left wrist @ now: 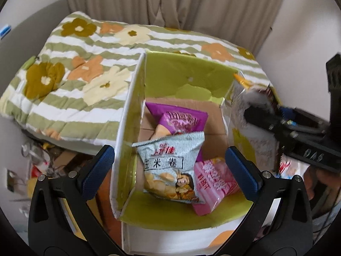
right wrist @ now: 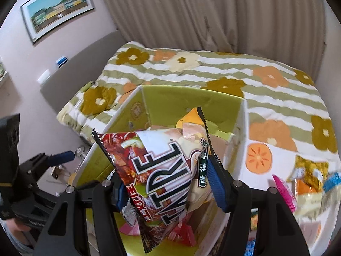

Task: Organize snacks
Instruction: 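Carry both bags into the box and open both tools to release, then move both tools back over the remaining snacks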

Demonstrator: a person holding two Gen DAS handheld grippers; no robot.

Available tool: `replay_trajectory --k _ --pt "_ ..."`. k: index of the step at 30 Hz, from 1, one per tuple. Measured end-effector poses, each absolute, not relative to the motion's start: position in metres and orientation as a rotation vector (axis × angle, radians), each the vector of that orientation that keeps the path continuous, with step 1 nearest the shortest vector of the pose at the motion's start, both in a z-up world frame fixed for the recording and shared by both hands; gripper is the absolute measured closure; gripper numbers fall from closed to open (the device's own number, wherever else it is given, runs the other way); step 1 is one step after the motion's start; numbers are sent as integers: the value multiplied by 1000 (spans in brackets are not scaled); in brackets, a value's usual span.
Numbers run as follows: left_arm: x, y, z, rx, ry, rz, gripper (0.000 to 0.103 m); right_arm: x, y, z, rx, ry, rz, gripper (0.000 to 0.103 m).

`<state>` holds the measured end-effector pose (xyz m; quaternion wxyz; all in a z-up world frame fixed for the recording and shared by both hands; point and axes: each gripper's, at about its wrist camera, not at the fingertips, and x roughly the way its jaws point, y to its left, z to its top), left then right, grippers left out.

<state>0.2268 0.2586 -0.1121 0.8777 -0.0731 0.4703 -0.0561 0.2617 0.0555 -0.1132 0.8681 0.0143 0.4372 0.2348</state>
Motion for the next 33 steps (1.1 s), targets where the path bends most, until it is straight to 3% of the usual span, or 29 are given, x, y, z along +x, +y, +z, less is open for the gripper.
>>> replay_trajectory --k 9,11,12,13,21,33 --pt "239 259 -120 -131 997 -76 0 284 69 -149 -24 978 521 39" --pt "239 258 -124 -126 1007 -70 0 284 67 -151 -34 959 517 21" --pt "239 258 -126 -123 1011 -67 0 284 66 -152 -33 952 527 4" --pt "239 257 -127 -121 1016 -66 0 283 65 -153 -32 951 534 0" --pt "234 251 -128 -105 1032 -68 0 271 50 -152 -7 968 519 0" --pt "217 240 -77 -59 925 -117 0 245 32 -102 37 886 432 0"
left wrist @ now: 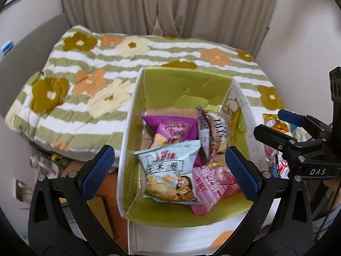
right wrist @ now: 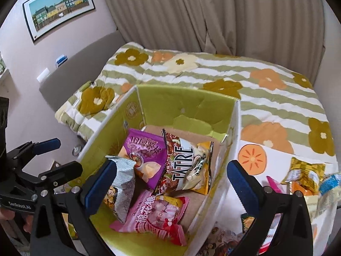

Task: Organize snacks
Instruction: 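Move both tools back over the remaining snacks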

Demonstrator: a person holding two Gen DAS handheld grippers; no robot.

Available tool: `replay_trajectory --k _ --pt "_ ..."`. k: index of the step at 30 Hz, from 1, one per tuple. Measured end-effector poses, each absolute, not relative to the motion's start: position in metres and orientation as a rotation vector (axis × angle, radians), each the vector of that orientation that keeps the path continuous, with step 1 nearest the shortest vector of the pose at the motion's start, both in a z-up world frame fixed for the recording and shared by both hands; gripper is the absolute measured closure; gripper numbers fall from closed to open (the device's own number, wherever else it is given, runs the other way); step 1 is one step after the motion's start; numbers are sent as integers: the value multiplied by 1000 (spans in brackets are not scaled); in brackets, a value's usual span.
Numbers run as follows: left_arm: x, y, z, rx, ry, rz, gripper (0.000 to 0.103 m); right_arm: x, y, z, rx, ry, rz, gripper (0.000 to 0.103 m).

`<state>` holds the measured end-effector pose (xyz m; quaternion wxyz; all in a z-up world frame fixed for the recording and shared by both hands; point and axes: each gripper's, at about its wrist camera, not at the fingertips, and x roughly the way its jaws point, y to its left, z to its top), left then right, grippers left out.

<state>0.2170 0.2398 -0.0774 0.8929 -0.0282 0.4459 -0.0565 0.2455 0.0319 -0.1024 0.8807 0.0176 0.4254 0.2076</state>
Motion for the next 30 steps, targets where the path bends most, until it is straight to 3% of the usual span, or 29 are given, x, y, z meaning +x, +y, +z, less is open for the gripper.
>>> replay_trajectory --k 15,30 --pt "185 155 -52 -35 860 -246 0 189 -71 -63 122 846 227 0" --pt "133 -32 -75 -12 925 -285 0 144 -239 -81 110 862 187 0"
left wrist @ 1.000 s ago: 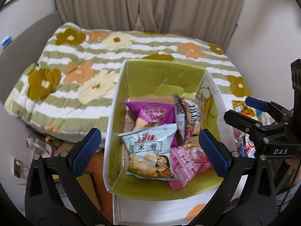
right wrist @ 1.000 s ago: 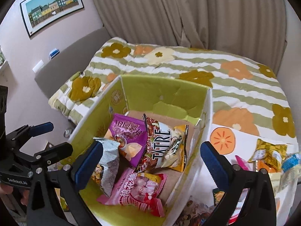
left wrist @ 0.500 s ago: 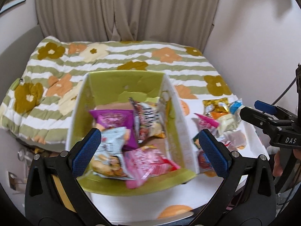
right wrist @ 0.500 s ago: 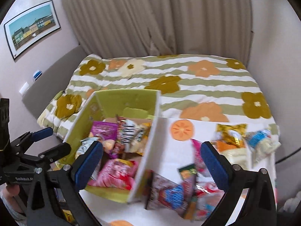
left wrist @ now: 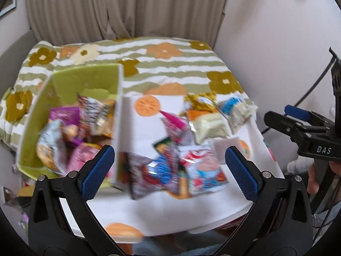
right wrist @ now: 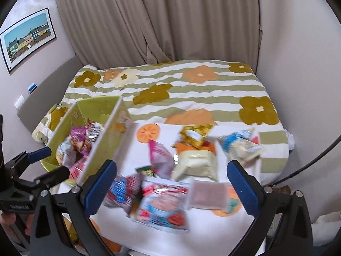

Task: Organize snacks
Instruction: 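Move both tools back over the remaining snacks, then grasp the shrimp flakes bag with left tool while right tool grasps pink pouch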

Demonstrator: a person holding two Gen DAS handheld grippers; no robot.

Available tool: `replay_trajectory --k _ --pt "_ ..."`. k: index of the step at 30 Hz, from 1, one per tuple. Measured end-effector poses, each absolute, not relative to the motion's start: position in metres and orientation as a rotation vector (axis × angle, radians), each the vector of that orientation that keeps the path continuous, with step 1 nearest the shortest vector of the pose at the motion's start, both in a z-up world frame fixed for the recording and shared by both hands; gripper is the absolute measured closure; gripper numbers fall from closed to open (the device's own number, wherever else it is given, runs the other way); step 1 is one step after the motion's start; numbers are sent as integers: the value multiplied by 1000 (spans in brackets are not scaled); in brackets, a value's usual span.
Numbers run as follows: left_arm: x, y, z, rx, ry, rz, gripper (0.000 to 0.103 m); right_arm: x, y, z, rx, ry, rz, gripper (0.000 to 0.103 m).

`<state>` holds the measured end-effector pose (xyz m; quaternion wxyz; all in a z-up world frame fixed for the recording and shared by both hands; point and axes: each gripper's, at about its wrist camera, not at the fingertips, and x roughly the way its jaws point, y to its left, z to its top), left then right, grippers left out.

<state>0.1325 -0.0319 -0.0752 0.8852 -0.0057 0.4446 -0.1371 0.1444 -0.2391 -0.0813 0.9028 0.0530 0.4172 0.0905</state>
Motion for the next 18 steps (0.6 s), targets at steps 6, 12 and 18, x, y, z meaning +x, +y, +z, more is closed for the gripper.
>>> replay_trajectory --k 6,12,18 --pt "127 -84 -109 2 1012 -307 0 143 -275 -104 118 911 195 0" --pt "139 -117 -155 19 1039 -317 0 148 -294 -141 163 964 175 0" --pt "154 -138 -206 82 1101 -295 3 160 -304 -186 218 1037 141 0"
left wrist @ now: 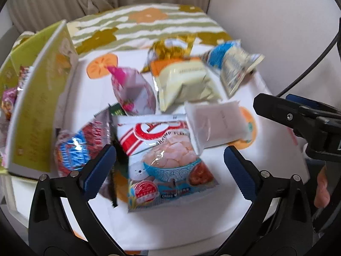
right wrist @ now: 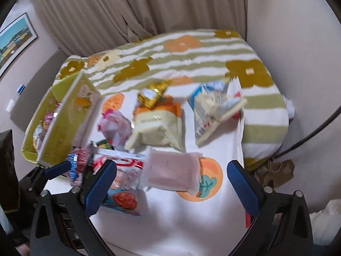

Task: Organize snacks
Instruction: 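Grasp the shrimp flakes bag with left tool while right tool grasps pink pouch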

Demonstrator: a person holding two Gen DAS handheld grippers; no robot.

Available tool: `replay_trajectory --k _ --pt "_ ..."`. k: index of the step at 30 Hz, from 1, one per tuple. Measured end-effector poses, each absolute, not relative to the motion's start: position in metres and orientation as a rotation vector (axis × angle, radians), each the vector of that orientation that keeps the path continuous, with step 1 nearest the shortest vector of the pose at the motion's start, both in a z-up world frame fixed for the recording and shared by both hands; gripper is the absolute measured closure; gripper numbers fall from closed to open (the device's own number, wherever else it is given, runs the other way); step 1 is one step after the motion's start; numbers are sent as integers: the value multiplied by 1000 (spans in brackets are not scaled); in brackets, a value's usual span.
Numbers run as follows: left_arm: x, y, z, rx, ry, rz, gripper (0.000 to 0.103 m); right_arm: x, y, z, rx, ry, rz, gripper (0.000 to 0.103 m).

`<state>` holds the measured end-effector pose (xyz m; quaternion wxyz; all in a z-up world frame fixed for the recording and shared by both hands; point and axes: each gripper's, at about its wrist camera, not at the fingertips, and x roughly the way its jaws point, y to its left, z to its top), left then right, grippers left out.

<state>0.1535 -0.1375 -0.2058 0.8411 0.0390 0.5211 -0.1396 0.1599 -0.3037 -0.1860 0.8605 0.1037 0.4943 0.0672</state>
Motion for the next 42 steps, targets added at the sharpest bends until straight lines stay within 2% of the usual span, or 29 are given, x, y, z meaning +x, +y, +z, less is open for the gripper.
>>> replay_trajectory --k 5,7,15,21,25,28,42 --pt "161 -140 -231 89 1139 -300 6 169 -305 -218 265 1100 131 0" --pt "163 -138 -237 102 1141 -291 9 172 -302 -230 272 1125 132 0" --pt "167 -133 -252 106 1168 -302 10 182 -289 -257 279 1188 132 0" --pt "165 -137 -264 161 1207 -310 19 186 -280 -267 264 1206 112 0" --pt "164 -135 -260 154 1185 -333 34 189 -278 -269 248 1206 97 0" --pt "165 -132 -257 159 1180 -344 40 189 -277 -269 239 1211 88 0" --pt "162 -126 -237 210 1135 -299 42 197 -262 -274 151 1244 23 0"
